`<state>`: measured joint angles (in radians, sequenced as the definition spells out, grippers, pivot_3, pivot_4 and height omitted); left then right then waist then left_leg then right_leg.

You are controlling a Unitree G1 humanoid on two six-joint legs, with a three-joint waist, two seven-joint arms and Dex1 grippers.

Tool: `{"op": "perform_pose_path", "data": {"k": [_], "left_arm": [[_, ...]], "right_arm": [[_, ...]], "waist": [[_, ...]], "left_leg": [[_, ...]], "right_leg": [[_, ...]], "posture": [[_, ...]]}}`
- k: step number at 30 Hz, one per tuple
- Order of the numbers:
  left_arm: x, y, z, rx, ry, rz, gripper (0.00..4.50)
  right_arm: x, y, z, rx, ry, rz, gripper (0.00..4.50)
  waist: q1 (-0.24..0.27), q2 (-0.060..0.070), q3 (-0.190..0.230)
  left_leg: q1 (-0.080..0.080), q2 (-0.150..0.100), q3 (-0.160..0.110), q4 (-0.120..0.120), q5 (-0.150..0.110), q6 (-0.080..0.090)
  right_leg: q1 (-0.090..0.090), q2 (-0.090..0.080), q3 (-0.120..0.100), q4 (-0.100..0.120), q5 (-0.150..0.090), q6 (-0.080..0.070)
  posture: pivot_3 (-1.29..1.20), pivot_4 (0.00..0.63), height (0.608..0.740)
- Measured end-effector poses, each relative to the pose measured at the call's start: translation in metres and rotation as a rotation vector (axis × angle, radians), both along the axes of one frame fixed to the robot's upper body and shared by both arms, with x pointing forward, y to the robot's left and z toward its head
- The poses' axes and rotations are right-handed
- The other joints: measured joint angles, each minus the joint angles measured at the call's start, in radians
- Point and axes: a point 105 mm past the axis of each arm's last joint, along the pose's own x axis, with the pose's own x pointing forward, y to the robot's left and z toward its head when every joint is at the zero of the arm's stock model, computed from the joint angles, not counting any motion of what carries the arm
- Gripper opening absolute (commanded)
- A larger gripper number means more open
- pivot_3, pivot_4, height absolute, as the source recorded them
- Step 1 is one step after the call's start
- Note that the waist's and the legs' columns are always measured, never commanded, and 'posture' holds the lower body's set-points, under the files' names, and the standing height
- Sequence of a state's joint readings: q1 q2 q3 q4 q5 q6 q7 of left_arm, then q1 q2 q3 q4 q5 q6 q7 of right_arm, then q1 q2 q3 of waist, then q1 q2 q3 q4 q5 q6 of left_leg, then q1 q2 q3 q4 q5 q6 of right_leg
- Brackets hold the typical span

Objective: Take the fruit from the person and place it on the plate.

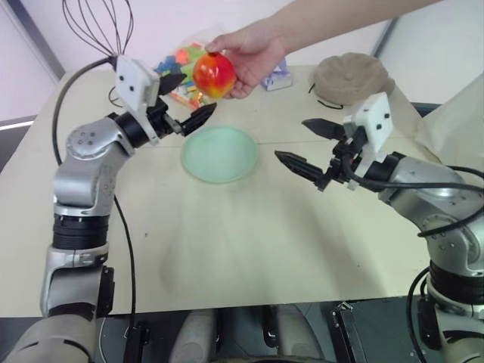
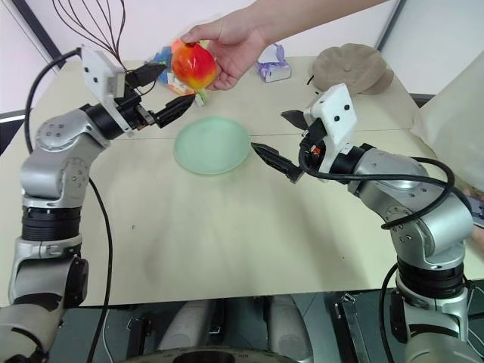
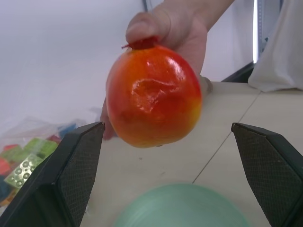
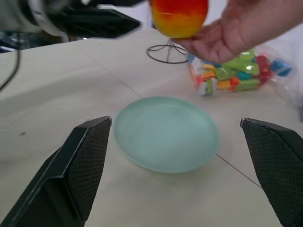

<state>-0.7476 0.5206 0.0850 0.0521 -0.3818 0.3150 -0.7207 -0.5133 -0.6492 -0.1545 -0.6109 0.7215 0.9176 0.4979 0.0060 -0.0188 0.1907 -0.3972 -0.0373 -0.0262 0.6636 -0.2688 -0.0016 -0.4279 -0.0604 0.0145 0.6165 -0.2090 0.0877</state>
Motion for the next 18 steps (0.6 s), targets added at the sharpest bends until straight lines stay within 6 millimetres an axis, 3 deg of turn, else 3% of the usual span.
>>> {"op": "perform_pose_path", "data": {"k": [7,18], "left_arm": [[0.013,-0.007,0.001,-0.001,-0.04,0.009,4.49],[0.019,-0.017,0.007,-0.024,-0.059,-0.021,4.49]], "right_arm": [[-0.012,0.004,0.007,0.021,-0.004,0.058,4.5],[-0.015,0.004,0.009,0.02,-0.009,0.044,4.5]], "waist": [[0.004,0.0,0.0],[0.005,0.0,0.0]], "left_leg": [[0.0,0.0,0.0,0.0,0.0,0.0],[0.0,0.0,0.0,0.0,0.0,0.0]], "right_leg": [[0.0,-0.001,0.0,0.0,0.0,0.0],[0.0,-0.001,0.0,0.0,0.0,0.0]], "posture": [[0.0,0.15,0.74],[0.0,0.15,0.74]]}}
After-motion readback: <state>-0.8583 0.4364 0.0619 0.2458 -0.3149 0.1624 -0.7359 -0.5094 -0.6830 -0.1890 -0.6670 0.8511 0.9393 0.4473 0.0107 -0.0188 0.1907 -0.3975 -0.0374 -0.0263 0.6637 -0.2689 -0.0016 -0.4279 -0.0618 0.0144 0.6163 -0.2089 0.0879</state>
